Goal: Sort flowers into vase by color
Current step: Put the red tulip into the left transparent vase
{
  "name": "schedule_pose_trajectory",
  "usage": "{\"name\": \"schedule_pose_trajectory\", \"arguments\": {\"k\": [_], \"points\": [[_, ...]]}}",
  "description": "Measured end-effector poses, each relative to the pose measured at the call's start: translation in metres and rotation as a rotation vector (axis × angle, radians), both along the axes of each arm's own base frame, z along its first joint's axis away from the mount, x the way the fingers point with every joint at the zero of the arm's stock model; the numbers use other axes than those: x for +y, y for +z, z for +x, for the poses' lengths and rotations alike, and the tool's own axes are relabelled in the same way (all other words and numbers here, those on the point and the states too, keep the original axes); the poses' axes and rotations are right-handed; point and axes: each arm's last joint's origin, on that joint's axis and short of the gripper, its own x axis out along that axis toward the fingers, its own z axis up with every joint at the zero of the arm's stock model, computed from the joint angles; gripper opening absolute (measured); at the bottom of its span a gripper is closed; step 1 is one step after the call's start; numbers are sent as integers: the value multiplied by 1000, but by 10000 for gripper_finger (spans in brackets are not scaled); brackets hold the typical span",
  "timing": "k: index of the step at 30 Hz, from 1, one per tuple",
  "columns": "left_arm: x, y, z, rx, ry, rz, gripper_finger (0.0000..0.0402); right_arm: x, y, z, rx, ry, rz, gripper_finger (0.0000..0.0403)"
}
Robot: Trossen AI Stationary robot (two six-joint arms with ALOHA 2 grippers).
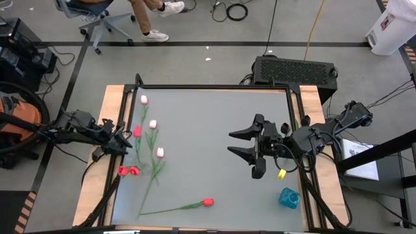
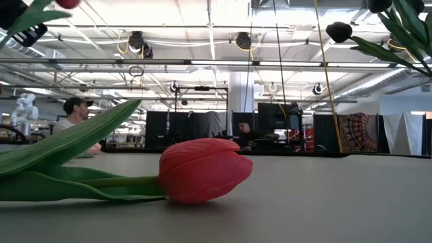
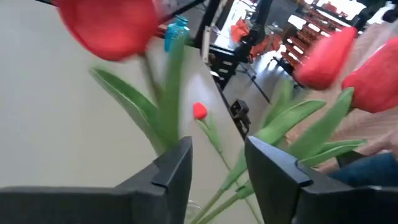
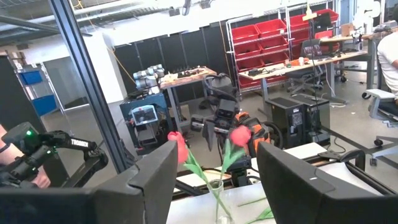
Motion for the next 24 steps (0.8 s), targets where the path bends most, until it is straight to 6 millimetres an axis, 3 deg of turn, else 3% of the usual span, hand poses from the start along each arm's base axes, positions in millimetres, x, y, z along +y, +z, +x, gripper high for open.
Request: {"name": "schedule_pose_trajectory", "arguments": {"k": [6,14,24], "points": [[-1,0,-1,17,-24,-29,166,0,0,0,0,0,0,210],[2,9,-17,49,0,-18,166,0,0,0,0,0,0,210],[6,53,-41,-179,21,-131,166,0,0,0,0,0,0,210]]}}
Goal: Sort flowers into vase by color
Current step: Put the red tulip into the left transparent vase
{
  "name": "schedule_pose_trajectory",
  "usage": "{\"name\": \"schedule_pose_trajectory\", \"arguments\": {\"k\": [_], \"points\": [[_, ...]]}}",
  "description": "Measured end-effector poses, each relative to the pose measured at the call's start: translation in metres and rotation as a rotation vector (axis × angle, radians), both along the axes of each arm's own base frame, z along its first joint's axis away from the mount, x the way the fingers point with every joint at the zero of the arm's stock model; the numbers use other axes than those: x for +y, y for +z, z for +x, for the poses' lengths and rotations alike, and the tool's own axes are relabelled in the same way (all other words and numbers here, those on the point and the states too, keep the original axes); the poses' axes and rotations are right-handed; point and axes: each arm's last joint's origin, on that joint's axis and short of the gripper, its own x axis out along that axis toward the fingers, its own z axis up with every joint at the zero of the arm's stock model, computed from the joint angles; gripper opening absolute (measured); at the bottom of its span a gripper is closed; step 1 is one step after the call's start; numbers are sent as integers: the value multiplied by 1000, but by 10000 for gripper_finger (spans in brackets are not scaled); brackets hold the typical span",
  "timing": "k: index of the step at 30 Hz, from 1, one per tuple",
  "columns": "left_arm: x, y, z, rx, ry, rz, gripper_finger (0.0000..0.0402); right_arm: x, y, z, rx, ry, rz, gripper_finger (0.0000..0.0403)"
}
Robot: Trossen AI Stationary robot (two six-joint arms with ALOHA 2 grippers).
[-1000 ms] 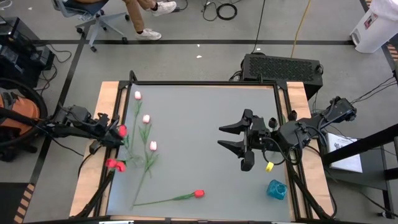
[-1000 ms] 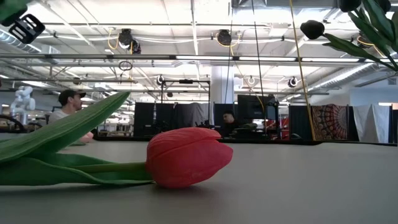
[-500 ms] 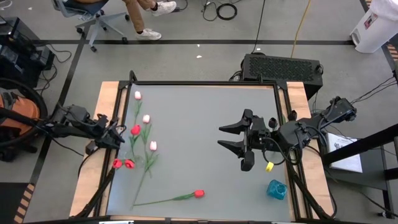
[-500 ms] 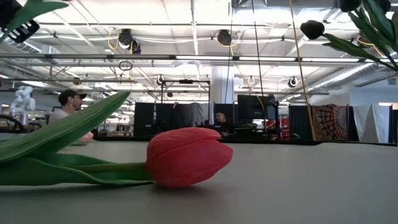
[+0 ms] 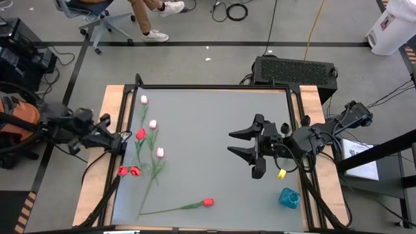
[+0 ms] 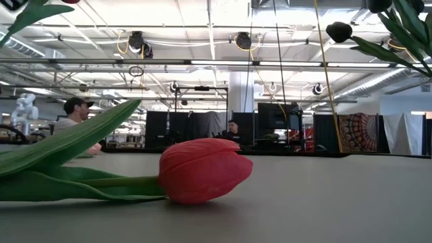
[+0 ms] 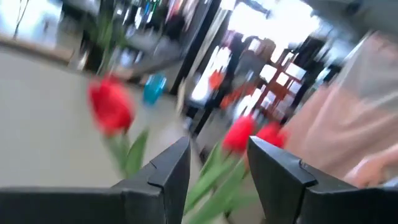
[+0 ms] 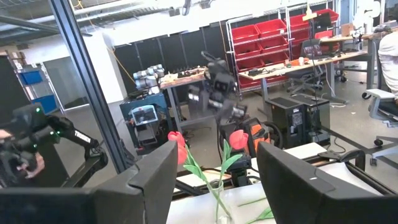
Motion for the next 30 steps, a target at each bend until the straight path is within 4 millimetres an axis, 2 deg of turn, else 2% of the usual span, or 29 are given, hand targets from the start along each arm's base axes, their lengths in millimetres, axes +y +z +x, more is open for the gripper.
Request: {"name": "schedule_pose_trajectory", "arguments": {"k": [8,16,21,30], "points": [[1,37,-10,-335,-6,-92,166,0,0,0,0,0,0,210],[1,47,-10,-412,-12,-129,166,0,0,0,0,0,0,210],[-2,55,5,-394,-47,-143,166,0,0,0,0,0,0,210],[-10,75,45,-328,-153,-121,166,0,0,0,0,0,0,210]]}}
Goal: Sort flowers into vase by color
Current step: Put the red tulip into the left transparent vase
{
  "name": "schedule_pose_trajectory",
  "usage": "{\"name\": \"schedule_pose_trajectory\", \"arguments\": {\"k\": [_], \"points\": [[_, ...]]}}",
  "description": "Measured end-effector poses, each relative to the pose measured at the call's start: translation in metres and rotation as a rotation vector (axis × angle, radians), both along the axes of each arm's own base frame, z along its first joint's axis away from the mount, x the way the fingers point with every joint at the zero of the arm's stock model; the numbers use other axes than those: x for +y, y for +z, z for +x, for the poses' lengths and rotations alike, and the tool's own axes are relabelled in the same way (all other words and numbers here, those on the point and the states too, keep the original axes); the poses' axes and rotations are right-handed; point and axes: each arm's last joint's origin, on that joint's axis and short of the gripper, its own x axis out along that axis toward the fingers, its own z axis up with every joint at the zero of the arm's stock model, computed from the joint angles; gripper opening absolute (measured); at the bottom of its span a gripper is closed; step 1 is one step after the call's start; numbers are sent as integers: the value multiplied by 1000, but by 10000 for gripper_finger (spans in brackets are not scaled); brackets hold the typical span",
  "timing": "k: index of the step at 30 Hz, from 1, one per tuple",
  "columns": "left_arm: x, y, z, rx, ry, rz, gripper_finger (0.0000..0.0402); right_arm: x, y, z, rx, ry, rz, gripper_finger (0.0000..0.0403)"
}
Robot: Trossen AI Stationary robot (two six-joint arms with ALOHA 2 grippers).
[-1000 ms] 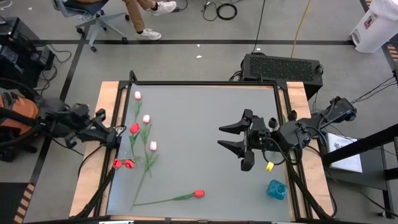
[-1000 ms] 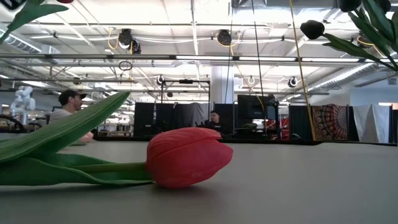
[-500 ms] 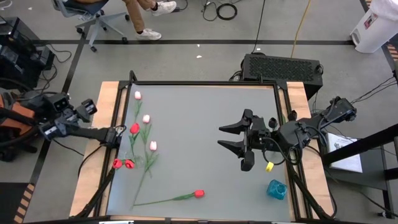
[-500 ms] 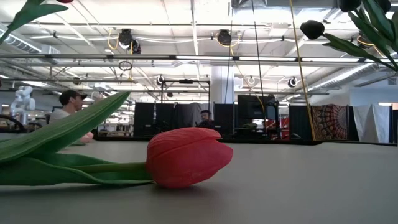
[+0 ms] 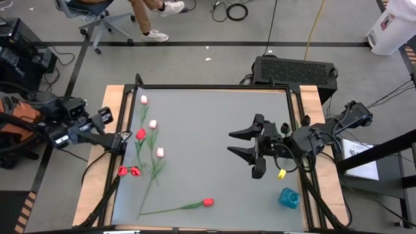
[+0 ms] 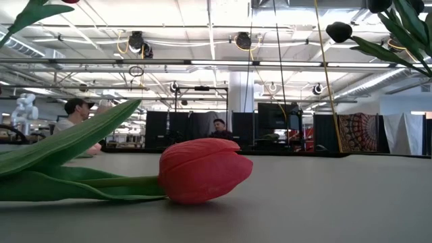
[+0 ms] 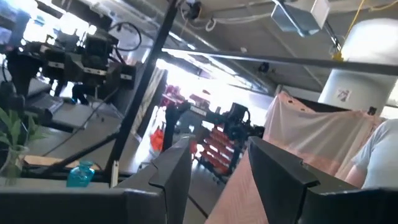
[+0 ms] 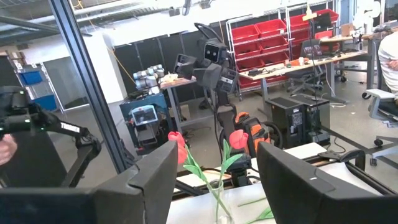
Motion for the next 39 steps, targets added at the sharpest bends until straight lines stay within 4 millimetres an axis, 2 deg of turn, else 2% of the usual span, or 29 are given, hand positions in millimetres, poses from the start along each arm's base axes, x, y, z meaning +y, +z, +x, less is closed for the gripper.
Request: {"name": "schedule_pose_trajectory", "arguments": {"k": [9,24,31,39], "points": [[-6,13,37,89,-10,20,166,0,0,0,0,0,0,210],[-17,12,101,197,-4,12,166,0,0,0,0,0,0,210],[-30,16,139,280,4,16,166,0,0,0,0,0,0,210],[-47,30,178,316,31,51,166,0,0,0,0,0,0,210]]}}
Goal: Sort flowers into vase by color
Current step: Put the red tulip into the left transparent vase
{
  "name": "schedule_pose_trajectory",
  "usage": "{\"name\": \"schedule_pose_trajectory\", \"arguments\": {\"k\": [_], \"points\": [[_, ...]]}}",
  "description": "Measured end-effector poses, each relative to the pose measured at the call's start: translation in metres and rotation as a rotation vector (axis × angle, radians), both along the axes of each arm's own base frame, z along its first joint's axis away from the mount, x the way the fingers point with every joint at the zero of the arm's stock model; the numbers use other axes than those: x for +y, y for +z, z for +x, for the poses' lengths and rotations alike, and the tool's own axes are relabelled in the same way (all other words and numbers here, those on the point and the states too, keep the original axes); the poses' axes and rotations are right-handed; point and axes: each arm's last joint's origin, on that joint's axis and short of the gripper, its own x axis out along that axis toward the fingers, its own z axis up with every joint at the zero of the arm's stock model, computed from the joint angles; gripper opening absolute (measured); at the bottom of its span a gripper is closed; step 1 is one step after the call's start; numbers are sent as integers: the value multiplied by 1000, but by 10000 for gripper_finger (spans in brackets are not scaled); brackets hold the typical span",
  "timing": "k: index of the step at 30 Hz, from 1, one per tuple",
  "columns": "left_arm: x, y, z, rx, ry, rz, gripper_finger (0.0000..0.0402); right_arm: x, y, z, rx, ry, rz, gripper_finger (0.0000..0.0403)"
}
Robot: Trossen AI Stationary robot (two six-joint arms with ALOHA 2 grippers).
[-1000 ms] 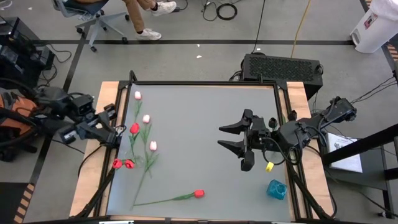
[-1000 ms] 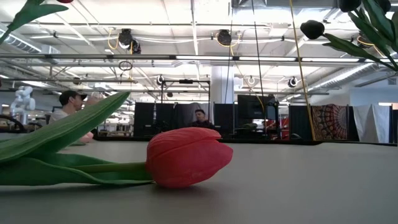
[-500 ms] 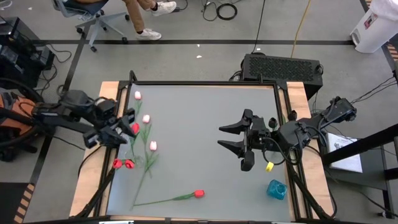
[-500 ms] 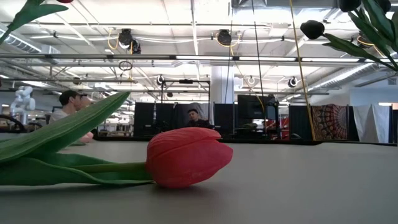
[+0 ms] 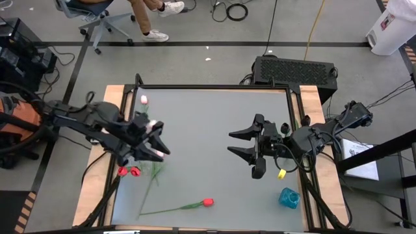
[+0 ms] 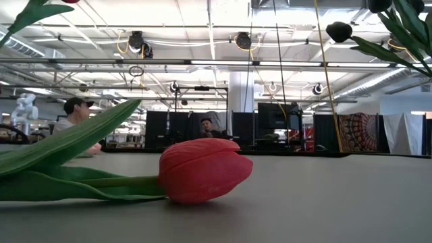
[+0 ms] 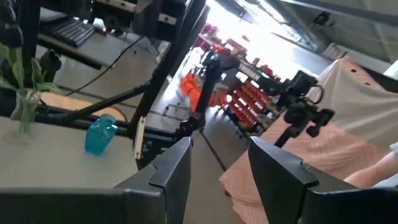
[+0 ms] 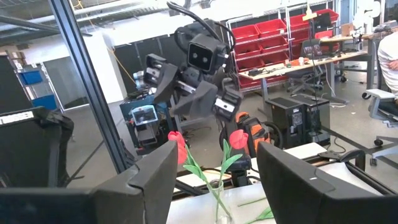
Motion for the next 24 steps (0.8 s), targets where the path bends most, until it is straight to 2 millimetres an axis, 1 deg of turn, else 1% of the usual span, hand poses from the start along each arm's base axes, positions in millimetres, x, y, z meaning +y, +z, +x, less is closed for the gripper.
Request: {"name": "schedule_pose_trajectory", "arguments": {"k": [5,7,12,18,24], "points": [[-9,-1,24,48,13,8,166,0,0,0,0,0,0,210],[-11,-4,33,103,28,24,166,0,0,0,0,0,0,210],[-19,-21,54,272,53,80,166,0,0,0,0,0,0,210],[-34,-36,74,409,40,137,166,0,0,0,0,0,0,210],[-44,-52,86,510,47,188,166,0,0,0,0,0,0,210]]}}
